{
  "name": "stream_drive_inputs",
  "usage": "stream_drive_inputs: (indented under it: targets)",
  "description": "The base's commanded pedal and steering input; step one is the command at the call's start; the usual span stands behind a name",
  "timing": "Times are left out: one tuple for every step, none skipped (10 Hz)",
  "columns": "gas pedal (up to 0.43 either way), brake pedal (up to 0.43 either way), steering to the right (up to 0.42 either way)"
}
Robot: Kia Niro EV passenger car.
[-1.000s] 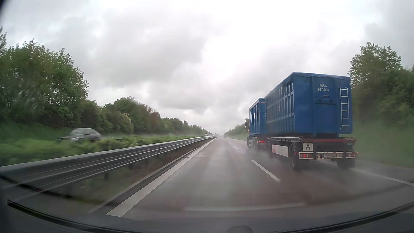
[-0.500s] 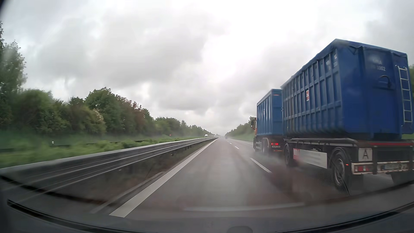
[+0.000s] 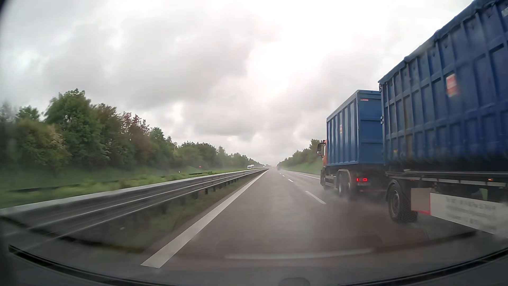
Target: Follow the waypoints while adhering to traffic rules and regulations
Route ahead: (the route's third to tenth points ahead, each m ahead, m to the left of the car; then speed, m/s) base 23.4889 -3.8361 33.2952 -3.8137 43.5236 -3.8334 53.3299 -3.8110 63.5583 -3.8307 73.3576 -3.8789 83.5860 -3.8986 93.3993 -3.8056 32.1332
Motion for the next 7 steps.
stream_drive_inputs:
  targets:
    - [0.280, 0.000, -0.001]
    - [0.280, 0.000, -0.001]
    - [0.280, 0.000, 0.000]
    - [0.280, 0.000, 0.000]
    - [0.280, 0.000, -0.001]
    - [0.280, 0.000, 0.000]
    - [0.280, 0.000, -0.001]
